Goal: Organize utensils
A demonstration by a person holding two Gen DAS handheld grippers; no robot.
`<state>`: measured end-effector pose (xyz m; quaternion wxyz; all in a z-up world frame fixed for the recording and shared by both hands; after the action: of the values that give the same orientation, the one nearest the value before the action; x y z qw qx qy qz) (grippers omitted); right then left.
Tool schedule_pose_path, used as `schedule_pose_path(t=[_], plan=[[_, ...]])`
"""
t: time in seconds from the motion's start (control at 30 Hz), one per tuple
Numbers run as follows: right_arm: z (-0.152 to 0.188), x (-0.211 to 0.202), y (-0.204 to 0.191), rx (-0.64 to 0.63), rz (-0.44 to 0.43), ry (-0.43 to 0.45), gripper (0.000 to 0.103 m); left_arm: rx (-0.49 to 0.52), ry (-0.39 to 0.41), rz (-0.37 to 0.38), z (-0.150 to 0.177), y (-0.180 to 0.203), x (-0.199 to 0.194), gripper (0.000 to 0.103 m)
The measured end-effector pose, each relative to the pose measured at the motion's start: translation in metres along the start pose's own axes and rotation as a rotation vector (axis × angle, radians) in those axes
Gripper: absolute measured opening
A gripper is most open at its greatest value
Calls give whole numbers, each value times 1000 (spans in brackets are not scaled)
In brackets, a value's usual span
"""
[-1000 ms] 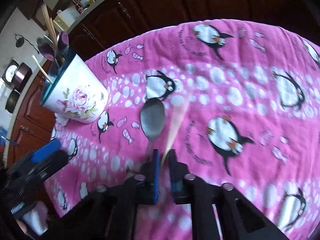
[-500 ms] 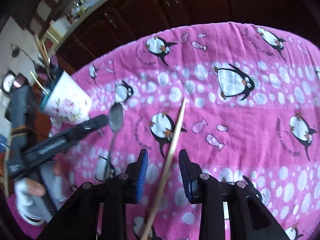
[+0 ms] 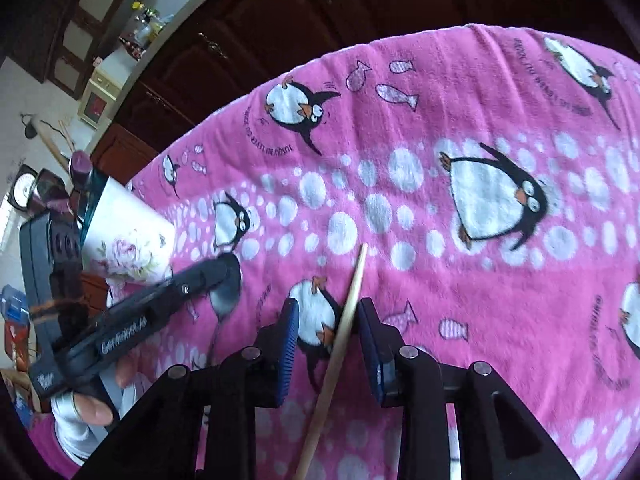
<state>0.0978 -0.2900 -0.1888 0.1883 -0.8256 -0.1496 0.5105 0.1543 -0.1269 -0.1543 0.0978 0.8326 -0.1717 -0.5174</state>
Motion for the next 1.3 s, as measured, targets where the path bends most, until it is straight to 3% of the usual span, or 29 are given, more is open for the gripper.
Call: schedule_pose_path(t=[0.07,0.1,0.4,0.77,1.3], plan=[[-2,4,-2,-17,15,-7,8,9,1,17,1,1,-5,3],[-2,3,-3,-21,10,-8,7,11,1,28,1,1,-8,2],[13,-26,-25,-84,-15,35,6,12,9,54,26,-9,-48,0],[16,-89,-81,-198,-61,185,5,66,158,58,33,-12,-138,0],[-1,-129,-161,-348,-85,288,5,97,292,18,31,-29,-224,0]])
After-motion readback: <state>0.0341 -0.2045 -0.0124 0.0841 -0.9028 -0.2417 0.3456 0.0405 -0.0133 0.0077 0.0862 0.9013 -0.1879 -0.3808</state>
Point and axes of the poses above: each gripper's, at about its wrist camera, not at the fingertips, and x roughly the way its jaws point, y to its right, z to its underside, the point moved 2 cm from there along x, roughly the way its jaws point, and after that the axes turned 2 degrees about -x, right-handed, at the moved point
